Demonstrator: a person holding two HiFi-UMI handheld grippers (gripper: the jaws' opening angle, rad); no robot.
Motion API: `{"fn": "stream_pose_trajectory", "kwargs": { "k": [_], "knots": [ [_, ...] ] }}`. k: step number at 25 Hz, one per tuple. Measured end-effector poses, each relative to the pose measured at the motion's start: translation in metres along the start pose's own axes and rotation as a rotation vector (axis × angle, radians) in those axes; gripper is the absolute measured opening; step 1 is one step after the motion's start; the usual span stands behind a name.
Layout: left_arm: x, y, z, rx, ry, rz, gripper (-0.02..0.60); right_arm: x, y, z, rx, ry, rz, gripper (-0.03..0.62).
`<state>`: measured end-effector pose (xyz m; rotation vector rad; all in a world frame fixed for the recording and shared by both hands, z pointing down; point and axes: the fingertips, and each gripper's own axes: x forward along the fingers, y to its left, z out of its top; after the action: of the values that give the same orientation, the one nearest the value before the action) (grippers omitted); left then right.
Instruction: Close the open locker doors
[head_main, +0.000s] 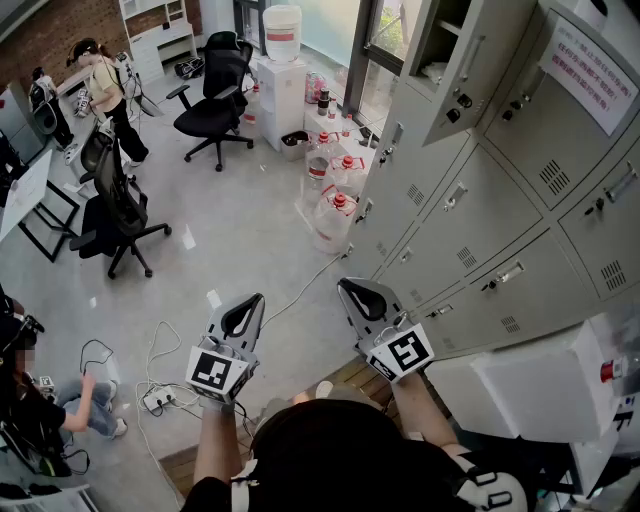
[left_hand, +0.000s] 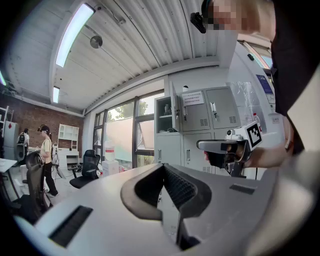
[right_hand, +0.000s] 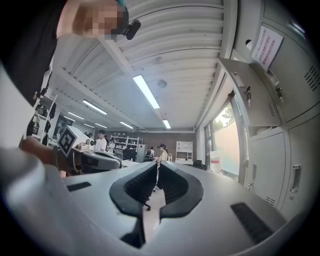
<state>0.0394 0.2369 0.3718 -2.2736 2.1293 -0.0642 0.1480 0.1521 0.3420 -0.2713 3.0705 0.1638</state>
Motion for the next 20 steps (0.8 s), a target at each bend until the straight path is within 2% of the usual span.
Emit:
{"fn": "stream_pose_trajectory", "kwargs": {
  "k": [4, 9, 20],
  "knots": [
    [0.014, -0.001, 0.002, -0.029, 0.03, 0.015, 0.008, 0.005, -0.013, -0.003, 0.003, -0.005, 0.017, 0.031],
    [0.037, -0.001, 0.004, -0.016, 0.02, 0.034, 0.008, 0.009, -0.036, -0.005, 0.012, -0.014, 0.043, 0.031],
    [0.076, -0.01, -0.019, -0.04, 0.091, 0.113, 0.008, 0.011, -0.081, -0.028, 0.076, -0.031, 0.11, 0.031]
  ]
}}
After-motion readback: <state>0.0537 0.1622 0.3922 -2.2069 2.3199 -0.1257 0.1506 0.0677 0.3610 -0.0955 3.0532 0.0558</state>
